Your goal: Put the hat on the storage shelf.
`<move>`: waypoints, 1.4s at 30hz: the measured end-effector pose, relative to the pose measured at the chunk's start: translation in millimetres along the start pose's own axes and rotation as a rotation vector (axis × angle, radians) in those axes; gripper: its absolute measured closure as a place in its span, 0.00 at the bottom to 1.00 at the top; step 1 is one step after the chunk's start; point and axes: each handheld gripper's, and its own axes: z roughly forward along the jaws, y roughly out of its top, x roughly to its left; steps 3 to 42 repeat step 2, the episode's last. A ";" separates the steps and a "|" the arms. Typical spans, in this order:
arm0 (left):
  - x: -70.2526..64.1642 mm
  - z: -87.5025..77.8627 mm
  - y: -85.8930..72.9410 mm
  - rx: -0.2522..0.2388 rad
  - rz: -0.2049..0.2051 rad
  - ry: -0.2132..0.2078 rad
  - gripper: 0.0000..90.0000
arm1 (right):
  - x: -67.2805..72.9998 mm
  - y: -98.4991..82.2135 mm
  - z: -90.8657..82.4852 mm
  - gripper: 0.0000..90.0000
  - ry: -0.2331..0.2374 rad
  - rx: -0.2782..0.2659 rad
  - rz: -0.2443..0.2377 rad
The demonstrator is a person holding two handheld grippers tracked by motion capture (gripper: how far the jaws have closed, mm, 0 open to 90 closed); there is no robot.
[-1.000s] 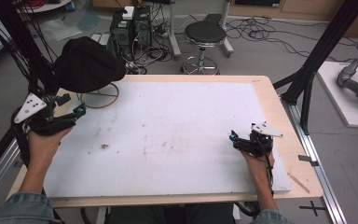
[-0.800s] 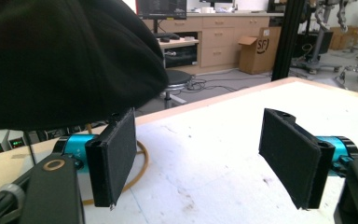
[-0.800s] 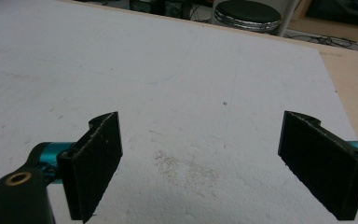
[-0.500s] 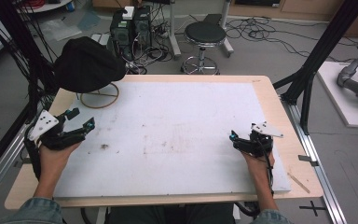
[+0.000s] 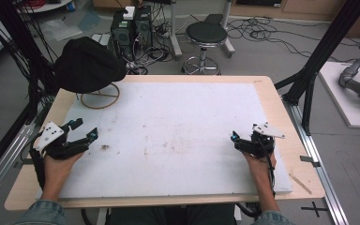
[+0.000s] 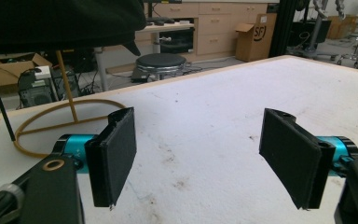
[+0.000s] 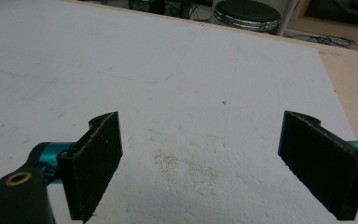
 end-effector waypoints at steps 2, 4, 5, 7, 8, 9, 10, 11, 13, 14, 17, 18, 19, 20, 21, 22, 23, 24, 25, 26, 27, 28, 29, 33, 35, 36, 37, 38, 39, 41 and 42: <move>-0.2 -0.2 -1.4 0.001 -0.001 -0.001 0.31 | 0.0 0.0 0.0 0.15 0.000 0.000 0.000; -0.2 -0.2 -1.4 0.001 -0.001 -0.001 0.31 | 0.0 0.0 0.0 0.15 0.000 0.000 0.000; -0.2 -0.2 -1.4 0.001 -0.001 -0.001 0.31 | 0.0 0.0 0.0 0.15 0.000 0.000 0.000; -0.2 -0.2 -1.4 0.001 -0.001 -0.001 0.31 | 0.0 0.0 0.0 0.15 0.000 0.000 0.000; -0.2 -0.2 -1.4 0.001 -0.001 -0.001 0.31 | 0.0 0.0 0.0 0.15 0.000 0.000 0.000; -0.2 -0.2 -1.4 0.001 -0.001 -0.001 0.31 | 0.0 0.0 0.0 0.15 0.000 0.000 0.000; -0.2 -0.2 -1.4 0.001 -0.001 -0.001 0.31 | 0.0 0.0 0.0 0.15 0.000 0.000 0.000; -0.2 -0.2 -1.4 0.001 -0.001 -0.001 0.31 | 0.0 0.0 0.0 0.15 0.000 0.000 0.000; -0.2 -0.2 -1.4 0.001 -0.001 -0.001 0.31 | 0.0 0.0 0.0 0.15 0.000 0.000 0.000; -0.2 -0.2 -1.4 0.001 -0.001 -0.001 0.31 | 0.0 0.0 0.0 0.15 0.000 0.000 0.000; -0.2 -0.2 -1.4 0.001 -0.001 -0.001 0.31 | 0.0 0.0 0.0 0.15 0.000 0.000 0.000; -0.2 -0.2 -1.4 0.001 -0.001 -0.001 0.31 | 0.0 0.0 0.0 0.15 0.000 0.000 0.000; -0.2 -0.2 -1.4 0.001 -0.001 -0.001 0.31 | 0.0 0.0 0.0 0.15 0.000 0.000 0.000; -0.2 -0.2 -1.4 0.001 -0.001 -0.001 0.31 | 0.0 0.0 0.0 0.15 0.000 0.000 0.000; -0.2 -0.2 -1.4 0.001 -0.001 -0.001 0.31 | 0.0 0.0 0.0 0.15 0.000 0.000 0.000; -0.2 -0.2 -1.4 0.001 -0.001 -0.001 0.31 | 0.0 0.0 0.0 0.15 0.000 0.000 0.000; -0.2 -0.2 -1.4 0.001 -0.001 -0.001 0.31 | 0.0 0.0 0.0 0.15 0.000 0.000 0.000; -0.2 -0.2 -1.4 0.001 -0.001 -0.001 0.31 | 0.0 0.0 0.0 0.15 0.000 0.000 0.000; -0.2 -0.2 -1.4 0.001 -0.001 -0.001 0.31 | 0.0 0.0 0.0 0.15 0.000 0.000 0.000; -0.2 -0.2 -1.4 0.001 -0.001 -0.001 0.31 | 0.0 0.0 0.0 0.15 0.000 0.000 0.000; -0.2 -0.2 -1.4 0.001 -0.001 -0.001 0.31 | 0.0 0.0 0.0 0.15 0.000 0.000 0.000; -0.2 -0.2 -1.4 0.001 -0.001 -0.001 0.31 | 0.0 0.0 0.0 0.15 0.000 0.000 0.000; -0.2 -0.2 -1.4 0.001 -0.001 -0.001 0.31 | 0.0 0.0 0.0 0.15 0.000 0.000 0.000; -0.2 -0.2 -1.4 0.001 -0.001 -0.001 0.31 | 0.0 0.0 0.0 0.15 0.000 0.000 0.000; -0.2 -0.2 -1.4 0.001 -0.001 -0.001 0.31 | 0.0 0.0 0.0 0.15 0.000 0.000 0.000; -0.2 -0.2 -1.4 0.001 -0.001 -0.001 0.31 | 0.0 0.0 0.0 0.15 0.000 0.000 0.000; -0.2 -0.2 -1.4 0.001 -0.001 -0.001 0.31 | 0.0 0.0 0.0 0.15 0.000 0.000 0.000; -0.2 -0.2 -1.4 0.001 -0.001 -0.001 0.31 | 0.0 0.0 0.0 0.15 0.000 0.000 0.000; -0.2 -0.2 -1.4 0.001 -0.001 -0.001 0.31 | 0.0 0.0 0.0 0.15 0.000 0.000 0.000; -0.2 -0.2 -1.4 0.001 -0.001 -0.001 0.31 | 0.0 0.0 0.0 0.15 0.000 0.000 0.000; -0.2 -0.2 -1.4 0.001 -0.001 -0.001 0.31 | 0.0 0.0 0.0 0.15 0.000 0.000 0.000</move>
